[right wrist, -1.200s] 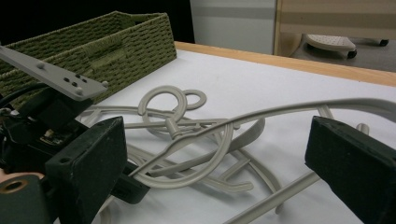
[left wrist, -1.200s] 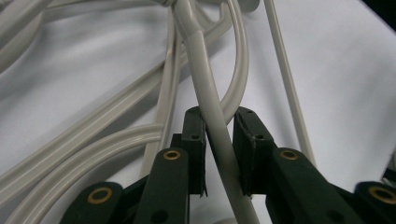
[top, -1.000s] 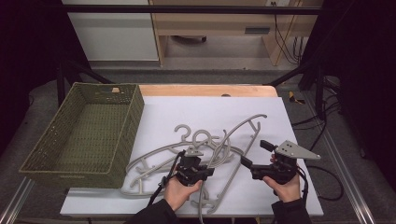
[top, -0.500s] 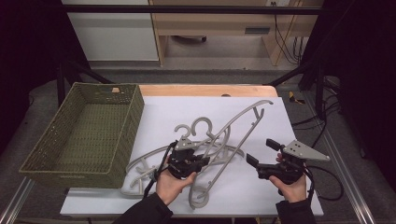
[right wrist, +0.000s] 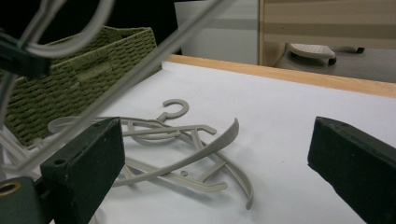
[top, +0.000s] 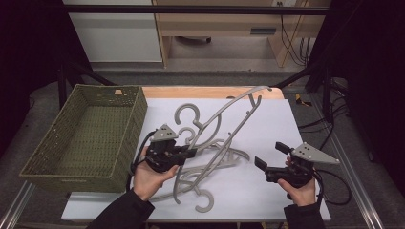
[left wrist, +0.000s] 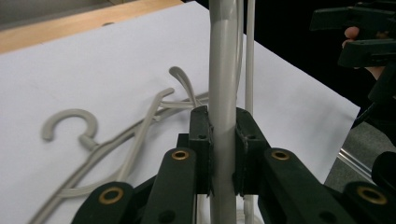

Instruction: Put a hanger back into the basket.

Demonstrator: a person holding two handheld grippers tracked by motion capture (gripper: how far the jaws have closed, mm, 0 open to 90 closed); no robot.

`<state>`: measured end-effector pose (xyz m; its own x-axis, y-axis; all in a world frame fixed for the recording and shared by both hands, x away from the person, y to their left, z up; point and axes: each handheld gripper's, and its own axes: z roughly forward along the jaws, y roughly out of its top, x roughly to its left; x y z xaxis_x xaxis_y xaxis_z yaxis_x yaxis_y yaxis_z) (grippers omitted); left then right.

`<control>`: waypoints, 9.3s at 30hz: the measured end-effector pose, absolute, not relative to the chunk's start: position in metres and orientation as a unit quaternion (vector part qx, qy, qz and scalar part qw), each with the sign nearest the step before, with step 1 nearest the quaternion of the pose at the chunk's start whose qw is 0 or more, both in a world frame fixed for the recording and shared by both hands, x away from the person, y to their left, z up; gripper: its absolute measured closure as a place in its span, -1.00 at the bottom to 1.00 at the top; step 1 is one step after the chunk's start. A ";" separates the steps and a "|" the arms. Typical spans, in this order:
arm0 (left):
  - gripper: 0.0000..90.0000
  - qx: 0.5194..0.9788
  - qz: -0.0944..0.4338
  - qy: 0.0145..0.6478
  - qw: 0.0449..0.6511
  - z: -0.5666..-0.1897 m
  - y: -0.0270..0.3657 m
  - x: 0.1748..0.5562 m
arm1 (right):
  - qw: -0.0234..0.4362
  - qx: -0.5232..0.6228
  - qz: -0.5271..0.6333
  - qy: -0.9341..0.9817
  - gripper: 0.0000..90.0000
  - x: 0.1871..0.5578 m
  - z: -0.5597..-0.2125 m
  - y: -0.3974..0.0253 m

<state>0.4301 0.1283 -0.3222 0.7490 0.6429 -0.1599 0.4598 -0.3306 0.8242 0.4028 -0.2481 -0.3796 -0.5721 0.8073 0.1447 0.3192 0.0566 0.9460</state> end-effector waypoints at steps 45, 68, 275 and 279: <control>0.77 0.810 0.226 0.366 0.398 -0.233 0.305 0.472 | 0.229 0.415 0.529 0.704 -0.95 0.407 -0.388 -0.248; 0.77 0.811 0.242 0.424 0.321 -0.268 0.385 0.493 | 0.226 0.416 0.527 0.706 -0.95 0.408 -0.389 -0.247; 0.83 0.946 0.083 0.173 0.261 -0.414 0.162 0.396 | 0.221 0.408 0.527 0.712 -0.95 0.404 -0.389 -0.244; 0.83 0.941 0.084 0.181 0.273 -0.407 0.165 0.396 | 0.222 0.407 0.527 0.712 -0.95 0.404 -0.388 -0.245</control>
